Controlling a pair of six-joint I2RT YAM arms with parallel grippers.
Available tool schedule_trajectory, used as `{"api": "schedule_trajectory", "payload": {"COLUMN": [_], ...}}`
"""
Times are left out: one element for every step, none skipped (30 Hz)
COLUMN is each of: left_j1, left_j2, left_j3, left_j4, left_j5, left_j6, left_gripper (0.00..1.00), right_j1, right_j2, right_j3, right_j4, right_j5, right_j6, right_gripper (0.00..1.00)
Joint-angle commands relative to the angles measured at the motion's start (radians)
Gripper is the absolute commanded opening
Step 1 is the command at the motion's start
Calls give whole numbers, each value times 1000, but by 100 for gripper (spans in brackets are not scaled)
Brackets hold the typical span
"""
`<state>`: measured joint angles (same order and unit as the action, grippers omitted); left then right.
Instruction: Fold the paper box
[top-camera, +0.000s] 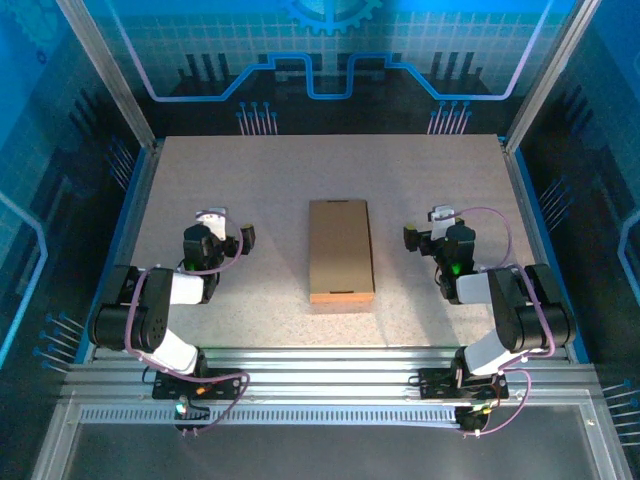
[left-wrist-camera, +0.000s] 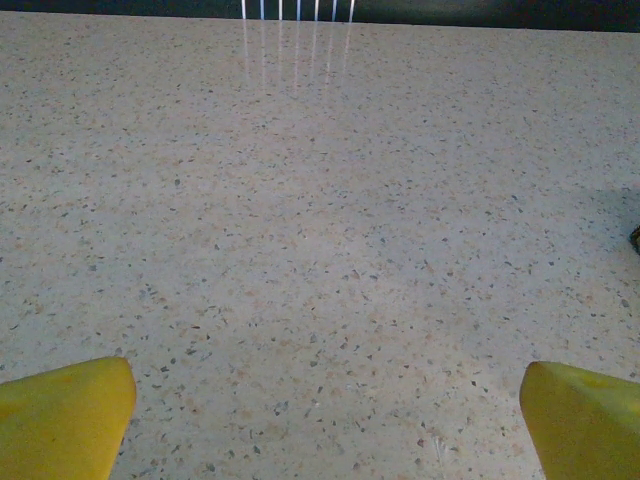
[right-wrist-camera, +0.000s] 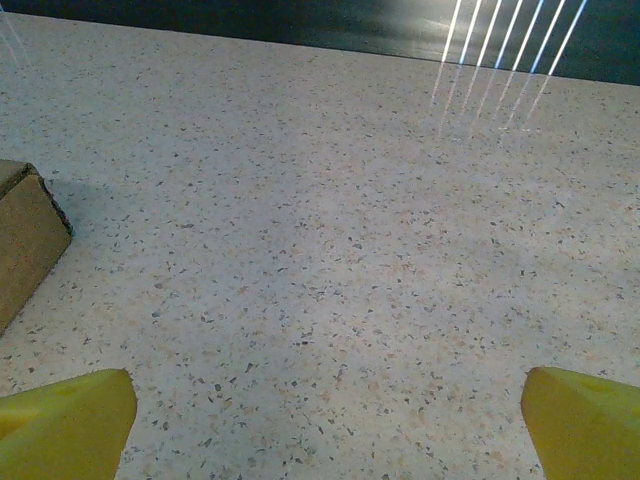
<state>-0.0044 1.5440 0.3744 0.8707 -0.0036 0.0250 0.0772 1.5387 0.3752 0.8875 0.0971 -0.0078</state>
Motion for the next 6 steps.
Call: {"api": "schedule_trajectory", "payload": {"left_j1": [11,11,11,10,11,11], "left_j2": [2,4,3,3,2,3], "left_j3": [13,12,12,11,12,12], "left_j4": [36,35,36,36,36,37], "left_j5": [2,2,3,3,2,2], "left_j6": [-14,-14,-14,-14,-14,-14], "left_gripper": [99,99,99,99,99,99], "right_j1": [-12,-13,-13,-14,-13,-13], "right_j2": [0,0,0,0,0,0], "right_j3": [21,21,21,19,18,18], "right_j4": [4,3,4,6,8,8], "right_j5": [10,7,5,5,6,7], "right_j6": [10,12,12,11,8,9], "right_gripper": [100,100,100,100,100,100]}}
